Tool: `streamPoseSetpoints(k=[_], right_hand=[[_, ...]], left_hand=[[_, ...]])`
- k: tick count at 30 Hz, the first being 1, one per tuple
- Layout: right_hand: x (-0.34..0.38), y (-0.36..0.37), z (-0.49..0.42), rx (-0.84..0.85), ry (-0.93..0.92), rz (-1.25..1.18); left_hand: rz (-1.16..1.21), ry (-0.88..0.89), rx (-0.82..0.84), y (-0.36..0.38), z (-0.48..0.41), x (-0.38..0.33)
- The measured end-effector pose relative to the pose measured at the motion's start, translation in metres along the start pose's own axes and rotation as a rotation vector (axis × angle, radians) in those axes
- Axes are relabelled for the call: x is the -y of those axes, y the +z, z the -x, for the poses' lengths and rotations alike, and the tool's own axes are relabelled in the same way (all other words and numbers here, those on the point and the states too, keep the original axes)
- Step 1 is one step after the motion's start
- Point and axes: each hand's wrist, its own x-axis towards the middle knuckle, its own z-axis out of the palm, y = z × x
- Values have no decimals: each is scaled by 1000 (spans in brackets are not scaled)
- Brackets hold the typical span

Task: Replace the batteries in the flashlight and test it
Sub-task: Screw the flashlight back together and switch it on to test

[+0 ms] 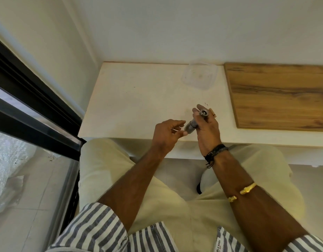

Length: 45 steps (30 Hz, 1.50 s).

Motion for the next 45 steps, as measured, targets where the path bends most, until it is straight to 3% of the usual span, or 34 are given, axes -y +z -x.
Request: streamPoseSetpoints(k=[16, 24, 45], right_hand=[[4, 37, -13, 151, -125, 160], [23, 77, -57, 46, -300, 456], [51, 163, -227, 34, -455, 555]], left_hand=[[43, 61, -156, -14, -24, 4], [-10, 37, -288, -49, -73, 25], [-187, 49, -261, -108, -268, 43]])
